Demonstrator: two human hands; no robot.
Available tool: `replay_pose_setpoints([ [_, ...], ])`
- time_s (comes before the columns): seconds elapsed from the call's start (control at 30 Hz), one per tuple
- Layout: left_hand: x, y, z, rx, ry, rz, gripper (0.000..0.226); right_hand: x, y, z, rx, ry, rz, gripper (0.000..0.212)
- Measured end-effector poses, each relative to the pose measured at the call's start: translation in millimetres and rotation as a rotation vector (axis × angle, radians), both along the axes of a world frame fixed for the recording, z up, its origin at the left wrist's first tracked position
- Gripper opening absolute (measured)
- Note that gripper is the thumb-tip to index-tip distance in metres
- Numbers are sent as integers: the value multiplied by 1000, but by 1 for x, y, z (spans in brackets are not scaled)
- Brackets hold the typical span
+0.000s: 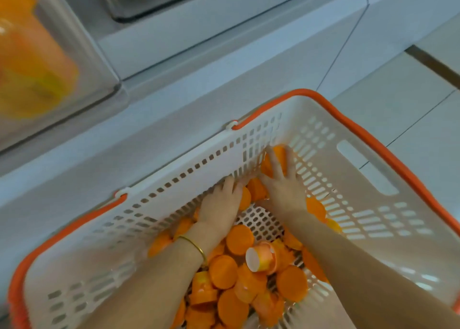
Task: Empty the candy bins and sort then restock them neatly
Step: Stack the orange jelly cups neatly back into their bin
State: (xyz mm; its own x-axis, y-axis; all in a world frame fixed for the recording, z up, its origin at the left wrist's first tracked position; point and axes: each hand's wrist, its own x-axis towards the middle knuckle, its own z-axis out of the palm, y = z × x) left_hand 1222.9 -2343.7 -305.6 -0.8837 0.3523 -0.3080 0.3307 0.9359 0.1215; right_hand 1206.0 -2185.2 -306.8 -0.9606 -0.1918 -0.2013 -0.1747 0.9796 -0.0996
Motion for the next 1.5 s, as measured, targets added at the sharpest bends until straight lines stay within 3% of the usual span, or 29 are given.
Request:
replay_pose_setpoints([
  [0.23,9,-10,2,132,-23,38,59,-2,15,-10,-123,205,129,55],
  [0.5,33,-24,59,432,-80,283,63,29,8,43,-388,146,-89,59],
  [0.7,52,-59,167,439,-128,311,73,72,-6,139,-577,181,-243,59],
  [0.87,83,-84,286,433,-119,242,67,97,-23,238,-715,253,-173,62],
  [0.93,103,-95,329,505,-106,228,62,105,-32,280,-771,260,-104,58],
  [1.03,129,-120,384,712,-98,270,50,117,-52,342,-884,281,-9,35],
  [1.1,134,-141,413,820,-87,301,45,118,-68,380,-926,281,59,34],
  [1.23,111,-188,448,696,127,426,58,95,-105,433,-928,319,187,40],
  [1.33,76,-214,451,642,261,478,63,54,-143,446,-796,363,259,46],
  [1.5,7,-240,430,537,305,537,70,-17,-194,444,-554,301,335,56],
])
